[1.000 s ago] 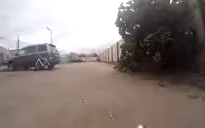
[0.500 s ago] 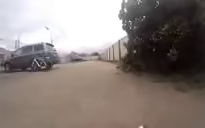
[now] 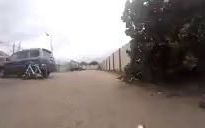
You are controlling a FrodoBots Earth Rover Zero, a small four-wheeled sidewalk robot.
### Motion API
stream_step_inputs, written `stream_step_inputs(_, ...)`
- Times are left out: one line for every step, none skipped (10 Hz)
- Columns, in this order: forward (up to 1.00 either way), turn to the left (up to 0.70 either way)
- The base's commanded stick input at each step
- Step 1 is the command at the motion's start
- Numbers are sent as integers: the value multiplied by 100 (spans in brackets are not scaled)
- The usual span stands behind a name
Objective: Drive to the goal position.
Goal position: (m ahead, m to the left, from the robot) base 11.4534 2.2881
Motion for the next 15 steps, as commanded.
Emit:
stream_step_inputs(100, 0)
stream_step_inputs(100, 0)
stream_step_inputs(100, 0)
stream_step_inputs(100, 0)
stream_step_inputs(100, 0)
stream_step_inputs(100, 0)
stream_step_inputs(100, 0)
stream_step_inputs(100, 0)
stream_step_inputs(100, 0)
stream_step_inputs(100, 0)
stream_step_inputs(100, 0)
stream_step_inputs(100, 0)
stream_step_inputs(100, 0)
stream_step_inputs(100, 0)
stream_step_inputs(100, 0)
